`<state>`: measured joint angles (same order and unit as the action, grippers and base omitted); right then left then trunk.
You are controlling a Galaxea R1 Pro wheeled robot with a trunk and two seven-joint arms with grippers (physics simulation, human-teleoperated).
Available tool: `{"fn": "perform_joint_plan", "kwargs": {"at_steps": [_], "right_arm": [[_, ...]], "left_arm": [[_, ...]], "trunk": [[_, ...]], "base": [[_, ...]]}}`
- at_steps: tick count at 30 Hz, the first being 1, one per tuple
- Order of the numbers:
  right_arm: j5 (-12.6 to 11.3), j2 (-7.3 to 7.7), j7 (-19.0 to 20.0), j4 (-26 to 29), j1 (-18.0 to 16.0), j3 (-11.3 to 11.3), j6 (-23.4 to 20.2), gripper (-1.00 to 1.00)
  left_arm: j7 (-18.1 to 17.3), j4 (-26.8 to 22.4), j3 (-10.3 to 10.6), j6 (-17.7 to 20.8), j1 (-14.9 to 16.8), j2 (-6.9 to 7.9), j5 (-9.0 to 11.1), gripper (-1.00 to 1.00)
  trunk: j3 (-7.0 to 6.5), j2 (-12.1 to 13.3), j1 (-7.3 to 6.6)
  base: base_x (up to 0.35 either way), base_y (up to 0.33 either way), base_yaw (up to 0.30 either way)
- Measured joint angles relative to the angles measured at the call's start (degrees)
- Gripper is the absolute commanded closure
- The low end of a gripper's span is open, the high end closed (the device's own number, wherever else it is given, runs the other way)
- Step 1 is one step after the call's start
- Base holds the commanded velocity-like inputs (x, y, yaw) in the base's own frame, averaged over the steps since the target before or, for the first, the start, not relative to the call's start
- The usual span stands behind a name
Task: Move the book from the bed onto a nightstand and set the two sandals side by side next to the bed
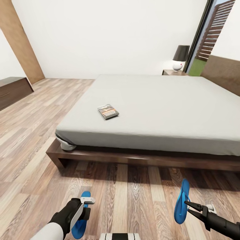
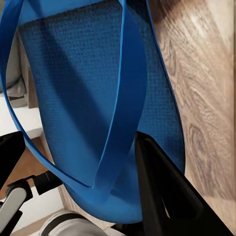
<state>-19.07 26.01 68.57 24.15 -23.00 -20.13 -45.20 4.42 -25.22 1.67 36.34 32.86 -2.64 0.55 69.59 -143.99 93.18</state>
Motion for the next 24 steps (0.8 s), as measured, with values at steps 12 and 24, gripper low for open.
{"fn": "perform_joint_plan", "kwargs": {"at_steps": [12, 24], "right_arm": [[-0.1, 0.00, 0.0, 0.0, 0.0, -0.1, 0.0, 1.00], [-0.1, 0.00, 0.0, 0.0, 0.0, -0.1, 0.0, 1.00]], "left_arm": [[0.0, 0.0, -0.1, -4.5, 0.0, 0.30, -0.1, 1.00], [2.6, 0.1, 0.0, -8.4, 0.0, 0.54, -0.2, 1.00]], "trunk": [[0.67, 0.0, 0.07], [0.67, 0.0, 0.07]], "base": [[0.008, 0.005, 0.000], [0.130, 0.090, 0.000]]}}
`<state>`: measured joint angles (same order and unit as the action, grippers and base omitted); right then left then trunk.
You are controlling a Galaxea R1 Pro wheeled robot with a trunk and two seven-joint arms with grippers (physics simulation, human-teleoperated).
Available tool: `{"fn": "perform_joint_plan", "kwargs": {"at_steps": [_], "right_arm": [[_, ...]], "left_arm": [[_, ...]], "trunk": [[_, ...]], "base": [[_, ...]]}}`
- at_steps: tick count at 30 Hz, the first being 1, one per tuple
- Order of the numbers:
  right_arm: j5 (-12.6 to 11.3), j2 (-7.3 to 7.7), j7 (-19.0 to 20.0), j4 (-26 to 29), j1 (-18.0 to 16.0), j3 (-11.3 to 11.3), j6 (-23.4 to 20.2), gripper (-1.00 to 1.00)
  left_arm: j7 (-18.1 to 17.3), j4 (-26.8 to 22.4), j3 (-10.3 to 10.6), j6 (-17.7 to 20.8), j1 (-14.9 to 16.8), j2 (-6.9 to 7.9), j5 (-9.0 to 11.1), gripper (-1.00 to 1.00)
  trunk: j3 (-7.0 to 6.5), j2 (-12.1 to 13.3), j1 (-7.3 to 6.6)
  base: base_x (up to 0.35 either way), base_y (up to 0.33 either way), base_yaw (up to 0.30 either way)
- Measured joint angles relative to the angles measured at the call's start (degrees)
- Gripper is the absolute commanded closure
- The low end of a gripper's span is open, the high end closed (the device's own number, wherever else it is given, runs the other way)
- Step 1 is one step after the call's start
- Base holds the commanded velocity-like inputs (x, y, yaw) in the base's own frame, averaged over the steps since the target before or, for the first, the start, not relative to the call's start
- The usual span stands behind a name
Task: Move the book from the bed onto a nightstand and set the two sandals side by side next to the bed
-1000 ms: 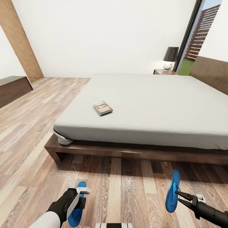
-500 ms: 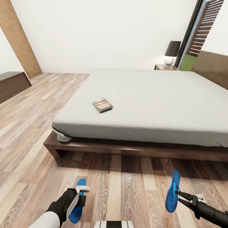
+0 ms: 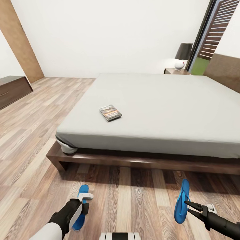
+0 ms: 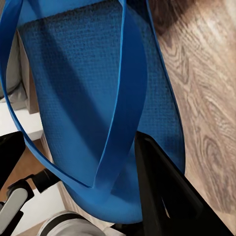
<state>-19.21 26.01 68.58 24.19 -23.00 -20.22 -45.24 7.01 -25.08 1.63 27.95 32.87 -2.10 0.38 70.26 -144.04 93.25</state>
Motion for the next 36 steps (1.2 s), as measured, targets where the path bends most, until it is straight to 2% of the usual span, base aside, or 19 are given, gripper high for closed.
{"fn": "perform_joint_plan", "kwargs": {"at_steps": [4, 7, 14, 18, 27, 36], "right_arm": [[0.0, 0.00, 0.0, 0.0, 0.0, 0.0, 0.0, 1.00], [0.1, 0.00, 0.0, 0.0, 0.0, 0.0, 0.0, 1.00], [0.0, 0.00, 0.0, 0.0, 0.0, 0.0, 0.0, 1.00], [0.0, 0.00, 0.0, 0.0, 0.0, 0.1, 0.0, 1.00], [0.0, 0.00, 0.0, 0.0, 0.0, 0.1, 0.0, 1.00], [0.0, 0.00, 0.0, 0.0, 0.0, 0.1, 0.0, 1.00]], "left_arm": [[0.6, 0.1, 0.0, -2.5, 0.0, 0.28, 0.0, 1.00], [0.7, 0.1, 0.0, -3.0, 0.0, 0.87, 0.0, 1.00], [0.7, 0.4, 0.0, -4.0, 0.0, 1.26, 0.0, 1.00], [0.8, 0.5, 0.0, -4.9, 0.0, 2.31, 0.0, 1.00], [0.8, 0.5, 0.0, -5.0, 0.0, 2.43, 0.0, 1.00], [0.8, 0.5, 0.0, -5.0, 0.0, 2.45, 0.0, 1.00]], "trunk": [[0.00, 0.0, 0.00], [0.00, 0.0, 0.00], [0.00, 0.0, -0.01], [0.00, 0.0, -0.03], [0.00, 0.0, 0.00], [0.00, 0.0, 0.00]], "base": [[0.004, 0.003, 0.000], [0.000, 0.000, 0.000], [0.033, 0.000, 0.000], [0.229, 0.048, 0.000], [0.040, 0.019, 0.000], [0.089, 0.155, 0.000]]}}
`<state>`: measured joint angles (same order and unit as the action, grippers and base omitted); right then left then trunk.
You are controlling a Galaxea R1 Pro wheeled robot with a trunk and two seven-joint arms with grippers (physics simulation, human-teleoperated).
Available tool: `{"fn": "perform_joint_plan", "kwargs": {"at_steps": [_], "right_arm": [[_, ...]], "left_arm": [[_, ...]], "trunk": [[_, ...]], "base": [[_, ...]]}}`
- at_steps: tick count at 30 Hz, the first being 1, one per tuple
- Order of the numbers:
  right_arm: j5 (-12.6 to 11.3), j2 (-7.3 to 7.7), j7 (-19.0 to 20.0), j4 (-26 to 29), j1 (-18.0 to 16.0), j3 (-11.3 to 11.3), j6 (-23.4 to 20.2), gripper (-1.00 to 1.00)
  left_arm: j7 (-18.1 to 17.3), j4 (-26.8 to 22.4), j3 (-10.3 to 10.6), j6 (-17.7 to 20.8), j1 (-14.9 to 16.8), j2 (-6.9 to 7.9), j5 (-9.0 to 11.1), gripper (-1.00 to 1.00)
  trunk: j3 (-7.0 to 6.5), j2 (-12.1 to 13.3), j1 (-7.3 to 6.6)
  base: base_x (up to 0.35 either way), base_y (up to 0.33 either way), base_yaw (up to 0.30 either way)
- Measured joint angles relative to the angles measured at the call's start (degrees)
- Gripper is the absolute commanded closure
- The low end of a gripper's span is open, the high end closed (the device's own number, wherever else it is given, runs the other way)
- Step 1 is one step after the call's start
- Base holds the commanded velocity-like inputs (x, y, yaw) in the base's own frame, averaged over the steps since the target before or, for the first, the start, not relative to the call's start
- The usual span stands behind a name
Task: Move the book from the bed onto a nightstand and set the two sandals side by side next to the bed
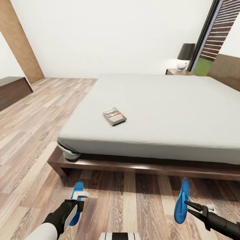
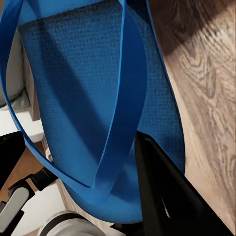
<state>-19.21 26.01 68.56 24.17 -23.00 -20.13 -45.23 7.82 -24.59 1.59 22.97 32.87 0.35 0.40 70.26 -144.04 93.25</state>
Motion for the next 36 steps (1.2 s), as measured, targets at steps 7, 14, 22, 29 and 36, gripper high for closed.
{"fn": "perform_joint_plan", "kwargs": {"at_steps": [7, 14, 22, 29, 36], "right_arm": [[0.0, 0.00, 0.0, 0.0, 0.0, 0.0, 0.0, 1.00], [0.1, 0.00, 0.0, 0.0, 0.0, 0.0, 0.0, 1.00], [0.1, 0.00, 0.0, 0.0, 0.0, 0.0, 0.0, 1.00], [0.1, 0.00, 0.0, 0.0, 0.0, -0.1, 0.0, 1.00], [0.1, 0.00, 0.0, 0.0, 0.0, -0.1, 0.0, 1.00]], "left_arm": [[1.4, -0.1, 0.0, 0.1, 0.0, -0.07, -0.1, 1.00], [2.5, -0.1, 0.1, 0.2, 0.0, -0.21, 0.0, 1.00], [2.5, -0.1, 0.1, 0.2, 0.0, -0.27, 0.0, 1.00], [2.5, -0.1, 0.2, 0.2, 0.0, -0.27, 0.0, 1.00], [2.5, -0.1, 0.2, 0.2, 0.0, -0.27, -0.1, 1.00]], "trunk": [[0.00, 0.0, 0.00], [1.55, -0.1, 0.19], [3.32, -0.2, 0.40], [4.87, -0.3, 0.58], [6.42, -0.4, 0.76]], "base": [[0.003, 0.005, 0.000], [0.000, 0.000, 0.000], [0.000, 0.000, 0.000], [0.000, 0.000, 0.000], [0.000, 0.000, 0.000]]}}
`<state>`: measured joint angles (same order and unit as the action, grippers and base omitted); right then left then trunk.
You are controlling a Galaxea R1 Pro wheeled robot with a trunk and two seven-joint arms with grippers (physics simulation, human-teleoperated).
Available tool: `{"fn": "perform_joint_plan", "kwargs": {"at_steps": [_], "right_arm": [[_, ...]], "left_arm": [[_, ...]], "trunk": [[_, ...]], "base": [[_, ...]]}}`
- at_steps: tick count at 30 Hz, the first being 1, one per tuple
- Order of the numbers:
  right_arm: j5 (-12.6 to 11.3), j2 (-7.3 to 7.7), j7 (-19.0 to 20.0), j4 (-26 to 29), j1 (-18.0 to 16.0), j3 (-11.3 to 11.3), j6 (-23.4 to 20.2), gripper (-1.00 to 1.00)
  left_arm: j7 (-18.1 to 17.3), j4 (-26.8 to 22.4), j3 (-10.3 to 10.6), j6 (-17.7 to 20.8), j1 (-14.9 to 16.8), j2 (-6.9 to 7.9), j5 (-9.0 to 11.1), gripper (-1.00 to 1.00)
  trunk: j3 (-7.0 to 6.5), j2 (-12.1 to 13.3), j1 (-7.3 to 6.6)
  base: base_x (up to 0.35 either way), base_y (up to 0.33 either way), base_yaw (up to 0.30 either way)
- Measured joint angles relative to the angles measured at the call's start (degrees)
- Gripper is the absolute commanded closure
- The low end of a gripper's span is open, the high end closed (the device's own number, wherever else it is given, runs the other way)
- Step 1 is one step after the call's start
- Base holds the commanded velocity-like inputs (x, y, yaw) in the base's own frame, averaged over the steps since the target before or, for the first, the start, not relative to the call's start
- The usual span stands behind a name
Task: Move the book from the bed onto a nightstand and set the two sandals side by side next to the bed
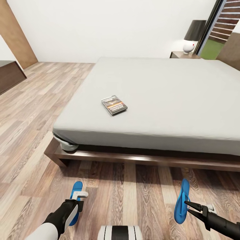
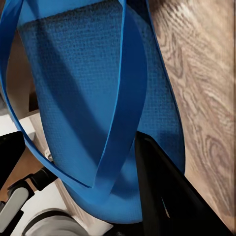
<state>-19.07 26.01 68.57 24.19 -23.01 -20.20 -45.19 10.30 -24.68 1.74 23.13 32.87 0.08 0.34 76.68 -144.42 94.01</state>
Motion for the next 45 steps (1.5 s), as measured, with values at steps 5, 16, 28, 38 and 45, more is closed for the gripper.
{"fn": "perform_joint_plan", "kwargs": {"at_steps": [5, 16, 28, 38, 45], "right_arm": [[0.0, 0.00, 0.0, 0.0, 0.0, 0.0, 0.0, 1.00], [0.0, 0.00, 0.0, 0.0, 0.0, 0.0, 0.0, 1.00], [-0.1, 0.00, 0.0, 0.1, 0.0, 0.0, 0.0, 1.00], [-0.1, 0.00, 0.0, 0.2, 0.0, 0.0, 0.0, 1.00], [-0.1, 0.00, 0.0, 0.1, 0.0, 0.0, 0.0, 1.00]], "left_arm": [[0.0, -0.1, 0.1, -0.1, 0.0, 0.00, 0.0, 1.00], [-0.1, -0.2, 0.1, -0.2, 0.0, 0.00, 0.0, 1.00], [-0.1, -0.3, 0.0, -0.4, 0.0, 0.02, 0.0, 1.00], [-0.1, -0.2, -0.1, -8.3, 0.0, 0.22, 0.1, 1.00], [0.2, 0.0, -0.1, -8.5, 0.0, 0.17, 0.2, 1.00]], "trunk": [[1.11, -0.1, 0.13], [3.55, -0.2, 0.41], [5.10, -0.3, 0.59], [5.10, -0.3, 0.59], [6.21, -0.4, 0.72]], "base": [[0.000, 0.000, 0.000], [0.000, 0.000, 0.000], [0.000, 0.000, 0.000], [0.000, 0.000, 0.000], [0.000, 0.000, 0.000]]}}
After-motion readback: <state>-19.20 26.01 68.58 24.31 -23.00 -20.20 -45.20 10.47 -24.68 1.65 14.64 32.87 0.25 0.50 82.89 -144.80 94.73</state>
